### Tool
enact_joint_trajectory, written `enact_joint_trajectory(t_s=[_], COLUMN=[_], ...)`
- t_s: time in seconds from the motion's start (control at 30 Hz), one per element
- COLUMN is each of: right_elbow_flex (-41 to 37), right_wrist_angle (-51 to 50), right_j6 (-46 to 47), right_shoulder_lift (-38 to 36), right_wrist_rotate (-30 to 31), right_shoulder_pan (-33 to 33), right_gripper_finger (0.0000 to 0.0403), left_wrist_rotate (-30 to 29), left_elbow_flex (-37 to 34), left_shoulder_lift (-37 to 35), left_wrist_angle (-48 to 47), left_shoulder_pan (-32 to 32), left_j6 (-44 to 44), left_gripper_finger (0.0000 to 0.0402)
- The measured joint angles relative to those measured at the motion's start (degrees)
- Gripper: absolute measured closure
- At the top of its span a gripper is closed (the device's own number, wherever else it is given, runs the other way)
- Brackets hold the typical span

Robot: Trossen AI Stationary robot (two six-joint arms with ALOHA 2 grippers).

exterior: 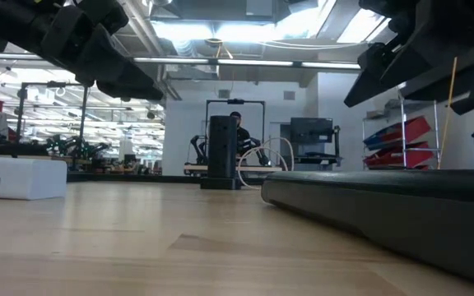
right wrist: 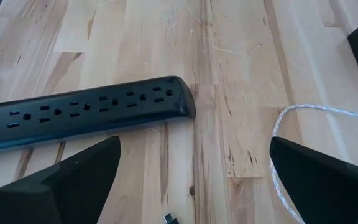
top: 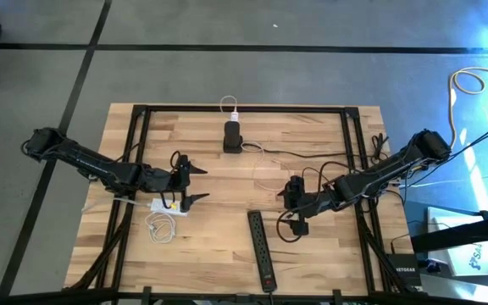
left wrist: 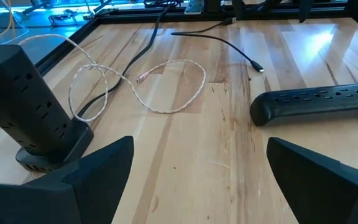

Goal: Insert USB
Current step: Insert the white USB adapter into the black outlet extension

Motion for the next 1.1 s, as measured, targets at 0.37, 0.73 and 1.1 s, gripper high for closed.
enact_joint_trajectory(t_s=[0.37, 0.73, 1.1], right_elbow_flex=[0.00, 0.00, 0.00], right_wrist_angle=[0.47, 12.09, 13.43], right_j6=[-0.50, -9.13, -13.96], right_shoulder_lift=[0.00, 0.04, 0.04], right_wrist_rotate=[3.49, 10.58, 2.27], right_shoulder_pan=[0.00, -6.36, -7.87], right_gripper_finger=[0.0008, 0.0008, 0.0008], left_wrist_rotate=[-3.49, 10.96, 40.18], left_elbow_flex=[0.04, 0.04, 1.68], left_shoulder_lift=[0.82, 10.67, 26.60], left_wrist_angle=[2.39, 18.26, 32.01], left_shoulder_pan=[1.65, 21.70, 44.39], left_j6=[0.95, 15.94, 14.46], left_gripper_finger=[0.0049, 0.0049, 0.0049])
